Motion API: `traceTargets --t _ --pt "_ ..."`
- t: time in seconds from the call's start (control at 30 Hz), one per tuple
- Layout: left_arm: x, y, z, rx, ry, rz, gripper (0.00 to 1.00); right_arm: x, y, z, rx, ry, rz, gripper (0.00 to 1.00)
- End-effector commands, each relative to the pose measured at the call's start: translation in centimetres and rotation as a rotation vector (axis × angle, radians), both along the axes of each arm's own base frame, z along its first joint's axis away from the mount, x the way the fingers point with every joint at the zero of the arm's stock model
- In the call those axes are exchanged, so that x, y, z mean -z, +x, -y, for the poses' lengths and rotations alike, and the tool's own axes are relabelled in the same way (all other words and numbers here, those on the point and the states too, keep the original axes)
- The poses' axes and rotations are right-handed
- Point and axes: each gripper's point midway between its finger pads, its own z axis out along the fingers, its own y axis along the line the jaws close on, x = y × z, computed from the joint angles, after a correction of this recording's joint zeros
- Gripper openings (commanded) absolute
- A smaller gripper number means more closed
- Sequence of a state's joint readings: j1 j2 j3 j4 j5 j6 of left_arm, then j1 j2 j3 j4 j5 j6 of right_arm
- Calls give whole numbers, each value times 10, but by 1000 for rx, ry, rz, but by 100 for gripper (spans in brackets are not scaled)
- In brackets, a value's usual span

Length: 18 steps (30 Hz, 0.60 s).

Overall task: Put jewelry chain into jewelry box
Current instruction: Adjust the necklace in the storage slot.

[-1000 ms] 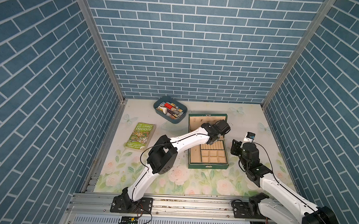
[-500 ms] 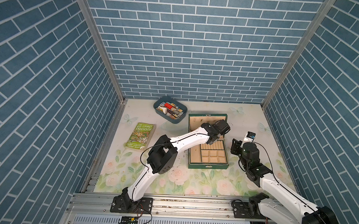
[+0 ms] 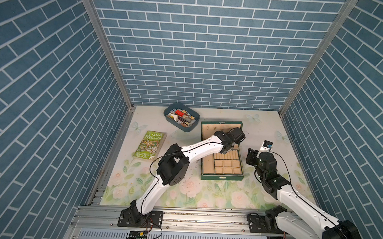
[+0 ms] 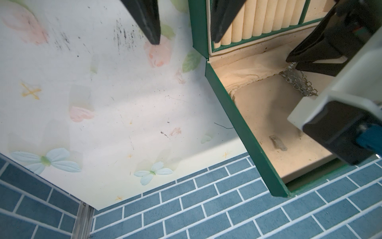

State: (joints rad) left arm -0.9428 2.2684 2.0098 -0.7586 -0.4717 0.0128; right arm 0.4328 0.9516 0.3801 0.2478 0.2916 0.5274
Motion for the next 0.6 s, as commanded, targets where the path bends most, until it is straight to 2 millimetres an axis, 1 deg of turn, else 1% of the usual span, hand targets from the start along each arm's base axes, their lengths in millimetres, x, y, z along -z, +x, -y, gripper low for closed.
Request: traceTargets --t 0.0,0.3,0.47,0.57 --pt "-2 3 -5 -12 12 7 17 -13 3 1 9 13 36 44" --pt "-16 -2 -6 -6 -7 18 1 -14 4 1 10 15 41 44" --pt "-19 -8 -6 5 -8 16 0 -16 3 1 9 17 44 44" --pt "-16 -13 -5 18 -7 1 0 -16 2 2 10 17 46 44"
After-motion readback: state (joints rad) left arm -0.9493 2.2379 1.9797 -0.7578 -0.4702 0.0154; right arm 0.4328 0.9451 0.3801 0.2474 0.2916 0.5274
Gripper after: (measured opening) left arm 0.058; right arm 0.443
